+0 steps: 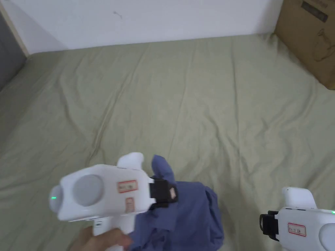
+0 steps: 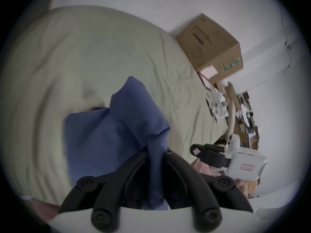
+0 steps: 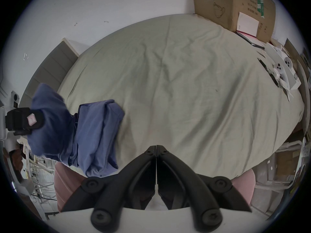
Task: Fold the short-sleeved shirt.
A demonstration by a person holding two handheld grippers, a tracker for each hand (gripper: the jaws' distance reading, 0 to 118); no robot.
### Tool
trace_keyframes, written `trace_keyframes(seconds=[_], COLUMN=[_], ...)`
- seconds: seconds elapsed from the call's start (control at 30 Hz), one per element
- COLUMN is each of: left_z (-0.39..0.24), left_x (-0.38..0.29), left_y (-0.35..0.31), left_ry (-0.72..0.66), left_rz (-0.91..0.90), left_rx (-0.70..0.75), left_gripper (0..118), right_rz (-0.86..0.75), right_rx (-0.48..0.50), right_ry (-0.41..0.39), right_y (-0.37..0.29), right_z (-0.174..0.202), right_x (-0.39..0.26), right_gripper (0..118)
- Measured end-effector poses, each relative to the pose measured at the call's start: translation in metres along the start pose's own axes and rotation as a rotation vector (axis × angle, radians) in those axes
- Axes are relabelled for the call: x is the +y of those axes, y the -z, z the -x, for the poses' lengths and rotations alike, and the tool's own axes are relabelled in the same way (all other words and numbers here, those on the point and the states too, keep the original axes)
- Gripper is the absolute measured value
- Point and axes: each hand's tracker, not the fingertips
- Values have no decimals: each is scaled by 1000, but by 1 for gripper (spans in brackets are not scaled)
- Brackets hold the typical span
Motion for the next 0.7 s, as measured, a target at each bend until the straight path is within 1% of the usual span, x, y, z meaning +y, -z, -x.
trace_keyframes(seconds=[0.07, 0.1, 0.13, 0.17, 0.2, 0.23, 0.27, 0.33, 0.37, 0.4, 0.43, 0.5, 0.6, 0.7], left_z=[-10, -14, -16, -15, -15, -16, -14, -13, -12, -9, -5, 2, 20, 37], left_x=[-4, -7, -9, -10, -11, -12, -13, -12, -7, -5, -4, 0, -6, -14], left_y=[35, 49, 62, 73, 82, 87, 86, 72, 63, 53, 43, 23, 20, 37], left_ry=[42, 39, 55, 60, 47, 37, 13, -9, -1, 13, 33, 68, 113, 47], left_rz=[43, 55, 73, 98, 129, 155, 146, 95, 78, 58, 26, -7, 0, 47], left_rx=[-20, -6, -8, -35, -48, -59, -76, -124, -118, -105, -73, 10, 123, 83], left_gripper=[11, 20, 37, 61, 94, 107, 110, 109, 106, 93, 70, 1, 1, 0], right_rz=[-6, -6, -5, -5, -1, 2, 6, 10, 12, 14, 16, 19, 21, 22], right_rx=[-10, -12, -13, -15, -20, -25, -30, -36, -36, -35, -34, -31, -14, -1], right_ry=[18, 30, 41, 50, 57, 62, 66, 75, 81, 86, 90, 92, 97, 90], right_y=[-3, -4, -5, -6, -6, -6, -6, -6, -5, -4, -3, 0, 4, 6], right_z=[-7, -11, -15, -18, -21, -24, -26, -30, -32, -33, -34, -34, -32, -27], right_x=[-3, -4, -6, -8, -9, -11, -12, -15, -16, -17, -18, -19, -19, -18], right_gripper=[1, 1, 1, 1, 1, 1, 1, 1, 1, 1, 1, 1, 1, 1])
